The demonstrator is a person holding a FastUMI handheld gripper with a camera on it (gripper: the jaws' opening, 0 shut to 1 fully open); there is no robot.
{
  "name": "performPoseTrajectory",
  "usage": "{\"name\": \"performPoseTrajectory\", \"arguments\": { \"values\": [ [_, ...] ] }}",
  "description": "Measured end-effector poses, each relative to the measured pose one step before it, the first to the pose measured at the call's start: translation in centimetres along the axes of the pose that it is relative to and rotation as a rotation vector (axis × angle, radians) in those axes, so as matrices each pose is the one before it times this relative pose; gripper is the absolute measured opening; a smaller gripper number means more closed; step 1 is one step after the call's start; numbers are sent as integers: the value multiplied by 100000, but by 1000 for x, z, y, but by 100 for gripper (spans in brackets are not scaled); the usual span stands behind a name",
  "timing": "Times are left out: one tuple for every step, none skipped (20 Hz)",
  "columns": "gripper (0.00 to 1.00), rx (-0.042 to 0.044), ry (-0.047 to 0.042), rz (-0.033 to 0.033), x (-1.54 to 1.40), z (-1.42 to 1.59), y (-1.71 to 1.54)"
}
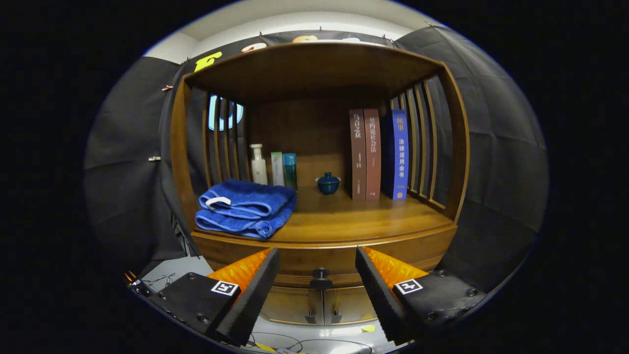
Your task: Pull open the drawer, take out the items inside it, and place them on the countertop above the cabinet.
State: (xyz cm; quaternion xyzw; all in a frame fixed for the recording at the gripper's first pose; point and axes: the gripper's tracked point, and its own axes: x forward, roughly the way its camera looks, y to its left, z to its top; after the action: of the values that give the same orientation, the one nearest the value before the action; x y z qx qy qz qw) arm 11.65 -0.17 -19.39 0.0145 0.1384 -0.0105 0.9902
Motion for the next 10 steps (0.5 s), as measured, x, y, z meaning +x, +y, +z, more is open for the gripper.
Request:
{"name": "performPoseTrajectory", "arguments": {
  "values": [
    [99,160,2126,-305,935,-1005,-54],
    [99,76,2445,-183,1230,-1213,128],
    [99,158,2394,-184,908,-1104,16],
    [99,376,1840,394,590,-946,66],
    [100,790,1174,372,716,-655,134],
    [100,909,678,84,520,-587,-147],
    [100,414,668,-825,522,-398,-135],
    [100,-58,551,-598,795,-568,-18],
    [100,-493,956,-842,813,-515,-213],
    [99,-418,1035,-507,543,-398,-87]
  ]
}}
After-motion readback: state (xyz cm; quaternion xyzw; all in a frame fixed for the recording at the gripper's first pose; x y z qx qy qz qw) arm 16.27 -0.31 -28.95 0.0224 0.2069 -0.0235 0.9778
